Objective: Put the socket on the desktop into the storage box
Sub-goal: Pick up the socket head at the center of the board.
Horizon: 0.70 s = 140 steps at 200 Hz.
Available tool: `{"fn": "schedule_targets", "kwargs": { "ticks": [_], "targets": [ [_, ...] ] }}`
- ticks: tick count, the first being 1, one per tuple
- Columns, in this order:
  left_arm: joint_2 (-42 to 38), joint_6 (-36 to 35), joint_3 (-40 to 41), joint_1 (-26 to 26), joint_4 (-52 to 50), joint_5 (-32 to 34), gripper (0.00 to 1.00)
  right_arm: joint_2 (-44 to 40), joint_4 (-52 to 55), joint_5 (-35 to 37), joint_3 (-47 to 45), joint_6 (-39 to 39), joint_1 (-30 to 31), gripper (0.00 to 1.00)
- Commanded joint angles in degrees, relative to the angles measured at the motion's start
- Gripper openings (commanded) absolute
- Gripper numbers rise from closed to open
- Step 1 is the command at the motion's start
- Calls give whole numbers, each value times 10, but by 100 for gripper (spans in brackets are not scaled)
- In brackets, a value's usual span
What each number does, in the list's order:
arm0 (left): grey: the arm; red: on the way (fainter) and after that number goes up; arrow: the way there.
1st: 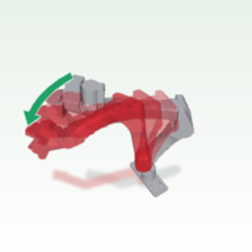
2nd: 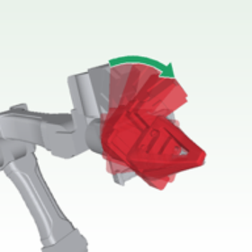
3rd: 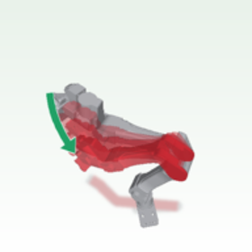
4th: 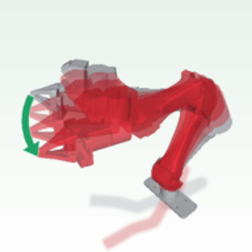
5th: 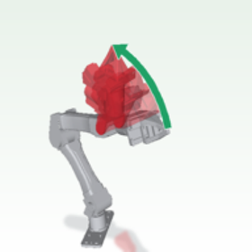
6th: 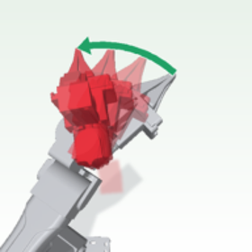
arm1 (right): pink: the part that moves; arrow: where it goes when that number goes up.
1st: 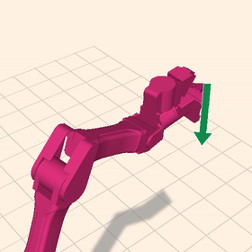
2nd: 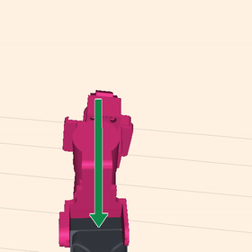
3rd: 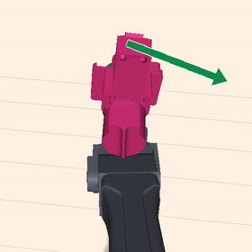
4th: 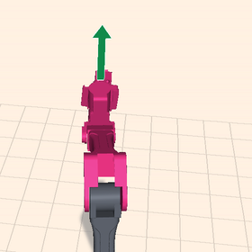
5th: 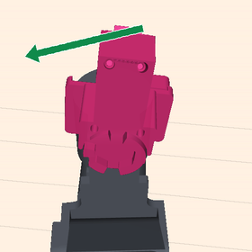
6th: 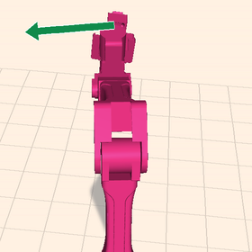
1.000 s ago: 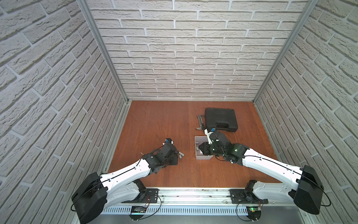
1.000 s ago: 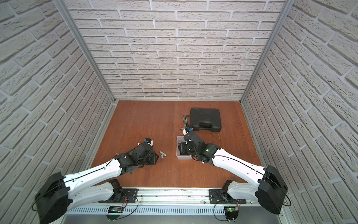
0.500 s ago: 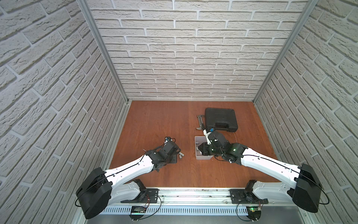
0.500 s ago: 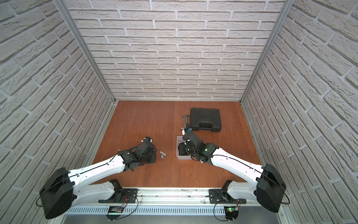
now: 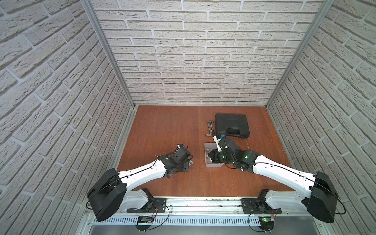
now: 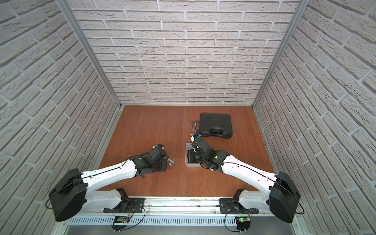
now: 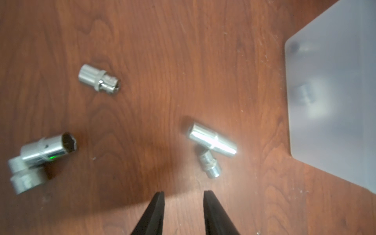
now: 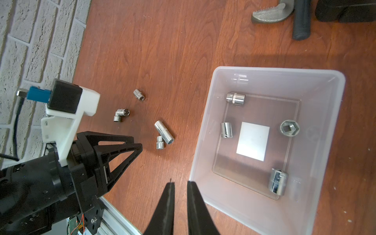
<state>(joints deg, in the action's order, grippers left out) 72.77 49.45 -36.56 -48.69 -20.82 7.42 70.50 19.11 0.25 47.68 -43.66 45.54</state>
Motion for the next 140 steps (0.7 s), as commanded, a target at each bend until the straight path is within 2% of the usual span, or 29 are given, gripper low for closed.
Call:
{"fn": "schedule_targets", "kwargs": {
  "ticks": [1, 140],
  "targets": [
    [12, -12, -22, -5, 20, -3, 39, -1, -11, 10, 9, 6, 4, 19],
    [92, -9, -58, -25, 14, -5, 38, -10, -18, 10, -8, 3, 4, 19]
  ]
}}
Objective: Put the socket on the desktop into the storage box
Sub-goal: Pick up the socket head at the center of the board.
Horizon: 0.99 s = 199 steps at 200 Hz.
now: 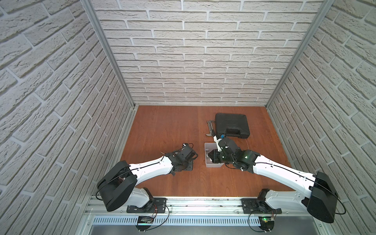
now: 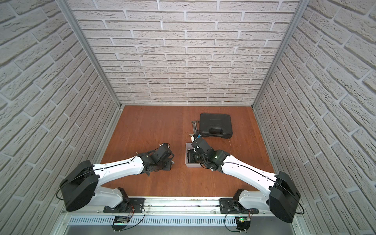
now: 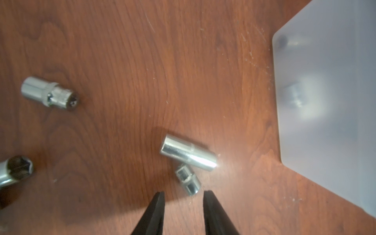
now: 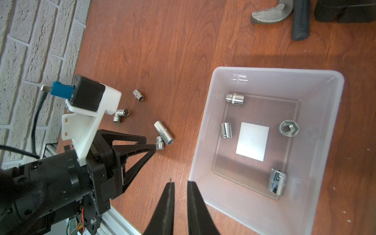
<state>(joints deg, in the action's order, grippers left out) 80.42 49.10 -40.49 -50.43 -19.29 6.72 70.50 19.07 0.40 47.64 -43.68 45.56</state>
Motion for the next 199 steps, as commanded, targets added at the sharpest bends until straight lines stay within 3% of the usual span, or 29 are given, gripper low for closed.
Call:
{"fn": "schedule_targets", "kwargs": {
  "ticks": [1, 199],
  "targets": [
    [16, -5, -19, -8, -2, 3, 38, -10, -18, 8, -8, 4, 4, 19],
    [86, -8, -65, -24, -84, 61, 33, -16, -18, 9, -12, 3, 5, 19]
  ]
}}
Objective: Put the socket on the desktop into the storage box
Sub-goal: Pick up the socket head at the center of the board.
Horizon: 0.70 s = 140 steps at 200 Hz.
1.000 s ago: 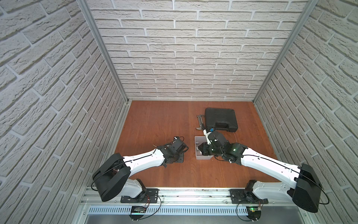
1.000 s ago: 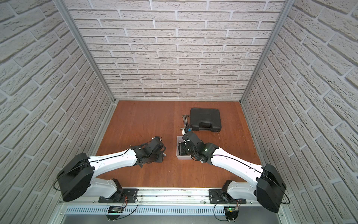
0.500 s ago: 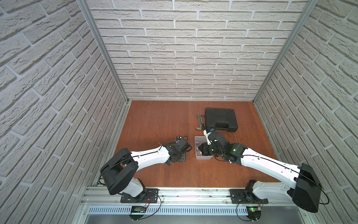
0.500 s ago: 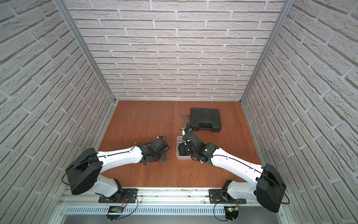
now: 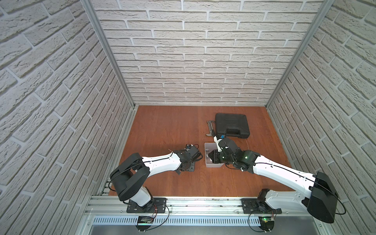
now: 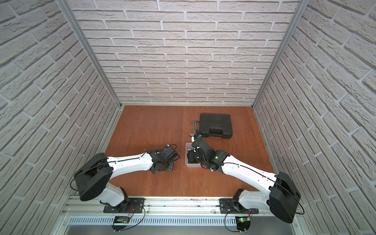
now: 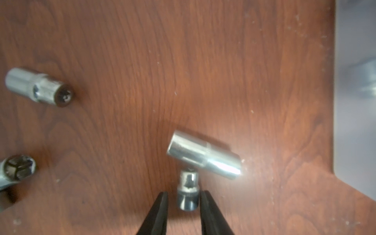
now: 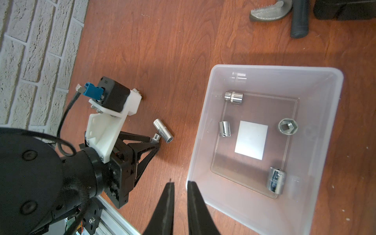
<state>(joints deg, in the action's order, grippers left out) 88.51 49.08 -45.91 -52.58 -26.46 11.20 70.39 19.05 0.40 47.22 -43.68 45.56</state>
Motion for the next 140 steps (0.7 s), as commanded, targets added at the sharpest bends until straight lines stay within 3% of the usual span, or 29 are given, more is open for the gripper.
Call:
{"fn": "schedule_targets", "kwargs": {
  "ticks": [1, 140],
  "targets": [
    [6, -6, -11, -3, -13, 17, 33, -15, -17, 9, -8, 3, 4, 19],
    [49, -43, -27, 7, 2, 32, 28, -19, -10, 12, -3, 5, 4, 25]
  ]
}}
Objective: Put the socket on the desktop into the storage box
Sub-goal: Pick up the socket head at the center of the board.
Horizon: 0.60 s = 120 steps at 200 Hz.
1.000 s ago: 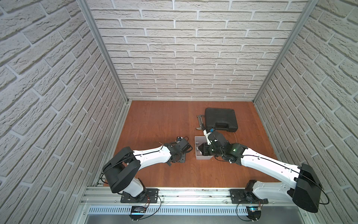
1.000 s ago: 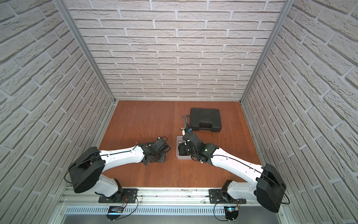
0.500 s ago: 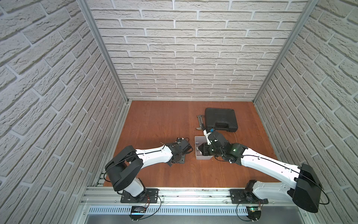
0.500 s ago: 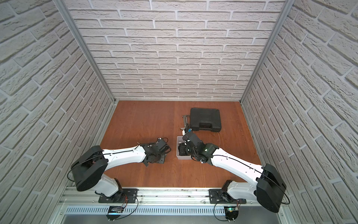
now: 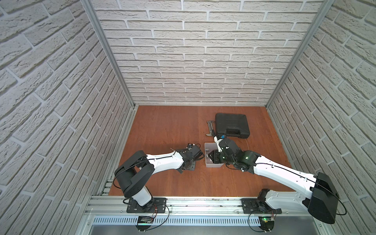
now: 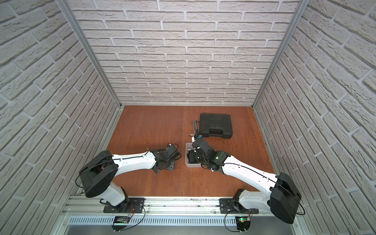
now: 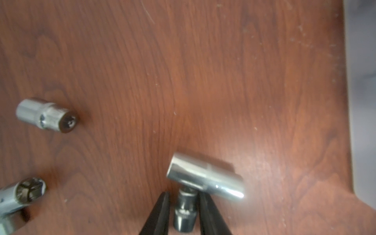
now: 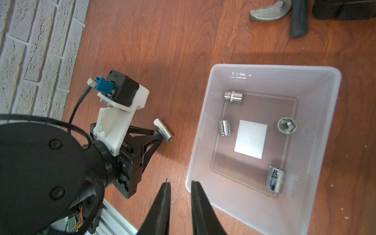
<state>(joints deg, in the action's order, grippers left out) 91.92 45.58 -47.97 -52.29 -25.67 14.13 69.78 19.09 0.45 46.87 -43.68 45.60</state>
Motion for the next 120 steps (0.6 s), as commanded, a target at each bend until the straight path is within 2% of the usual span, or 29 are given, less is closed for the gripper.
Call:
{"fn": "schedule_targets", "kwargs": {
  "ticks": [1, 78, 99, 120],
  "targets": [
    [15, -8, -7, 3, -6, 3, 28, -13, -11, 11, 1, 6, 4, 25],
    [1, -3, 3, 3, -10, -8, 10, -10, -5, 19, 8, 7, 4, 24],
    [-9, -3, 2, 0, -20, -7, 0, -10, -1, 21, 9, 6, 4, 24],
    [-29, -1, 2, -1, -28, -7, 0, -15, 3, 24, 11, 7, 4, 24]
  ]
}}
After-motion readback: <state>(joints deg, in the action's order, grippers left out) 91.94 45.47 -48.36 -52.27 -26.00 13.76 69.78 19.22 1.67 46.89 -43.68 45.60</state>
